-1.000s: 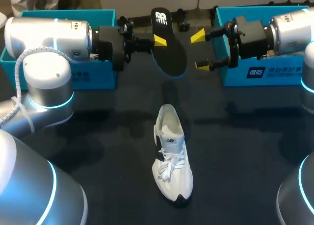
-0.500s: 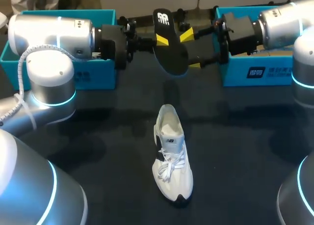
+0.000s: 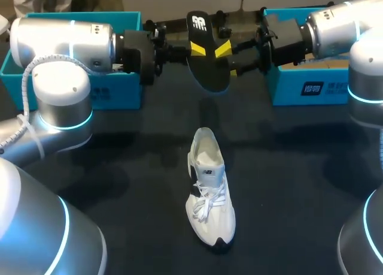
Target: Take the shoe out of the shoebox, open the shoe tongue, remove and reinsert the insole, then place the shoe into the shoebox
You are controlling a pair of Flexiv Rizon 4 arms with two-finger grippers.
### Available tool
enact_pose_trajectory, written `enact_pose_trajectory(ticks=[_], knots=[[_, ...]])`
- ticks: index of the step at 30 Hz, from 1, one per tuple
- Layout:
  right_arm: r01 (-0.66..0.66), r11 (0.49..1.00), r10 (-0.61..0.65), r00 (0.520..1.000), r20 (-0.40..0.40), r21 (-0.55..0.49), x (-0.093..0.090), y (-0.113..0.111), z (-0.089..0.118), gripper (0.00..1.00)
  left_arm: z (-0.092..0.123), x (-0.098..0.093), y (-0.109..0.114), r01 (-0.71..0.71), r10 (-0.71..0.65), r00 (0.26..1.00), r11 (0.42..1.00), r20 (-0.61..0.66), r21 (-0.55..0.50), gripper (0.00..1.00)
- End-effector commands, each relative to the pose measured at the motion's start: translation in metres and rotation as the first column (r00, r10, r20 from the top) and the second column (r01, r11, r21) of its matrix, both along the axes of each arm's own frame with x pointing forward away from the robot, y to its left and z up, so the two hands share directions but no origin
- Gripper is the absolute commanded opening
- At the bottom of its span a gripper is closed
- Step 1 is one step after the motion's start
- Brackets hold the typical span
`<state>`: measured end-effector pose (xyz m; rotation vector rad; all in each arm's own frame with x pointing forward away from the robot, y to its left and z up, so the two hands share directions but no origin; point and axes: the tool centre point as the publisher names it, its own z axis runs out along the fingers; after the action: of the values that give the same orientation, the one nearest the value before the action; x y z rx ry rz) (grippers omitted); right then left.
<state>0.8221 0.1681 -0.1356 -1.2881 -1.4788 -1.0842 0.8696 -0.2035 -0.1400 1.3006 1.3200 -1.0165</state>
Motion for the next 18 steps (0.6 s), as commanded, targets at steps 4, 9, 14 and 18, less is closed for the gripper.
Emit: enact_pose_trajectory(ticks=[4, 9, 14, 18], knots=[[-0.009, 1.0, 0.009, 1.0, 0.002, 0.007, 0.008, 0.0093, -0.0026, 0.42, -0.0007, 0.0004, -0.0015, -0.001, 0.001, 1.0, 1.0, 0.002, 0.001, 0.0], [-0.007, 1.0, 0.007, 1.0, 0.008, 0.021, 0.0092, 0.0083, -0.0023, 0.4, -0.0007, 0.0004, -0.0015, -0.001, 0.001, 1.0, 1.0, 0.002, 0.001, 0.0], [-0.007, 1.0, 0.007, 1.0, 0.003, 0.018, 0.0091, 0.0084, -0.002, 0.32, -0.0009, 0.0018, -0.0015, 0.002, -0.002, 1.0, 1.0, 0.01, 0.001, 0.0], [-0.004, 1.0, 0.004, 1.0, -0.001, 0.018, 0.0057, 0.0069, -0.0036, 0.29, -0.0007, 0.0025, -0.002, -0.001, 0.001, 1.0, 1.0, 0.021, 0.001, 0.0]])
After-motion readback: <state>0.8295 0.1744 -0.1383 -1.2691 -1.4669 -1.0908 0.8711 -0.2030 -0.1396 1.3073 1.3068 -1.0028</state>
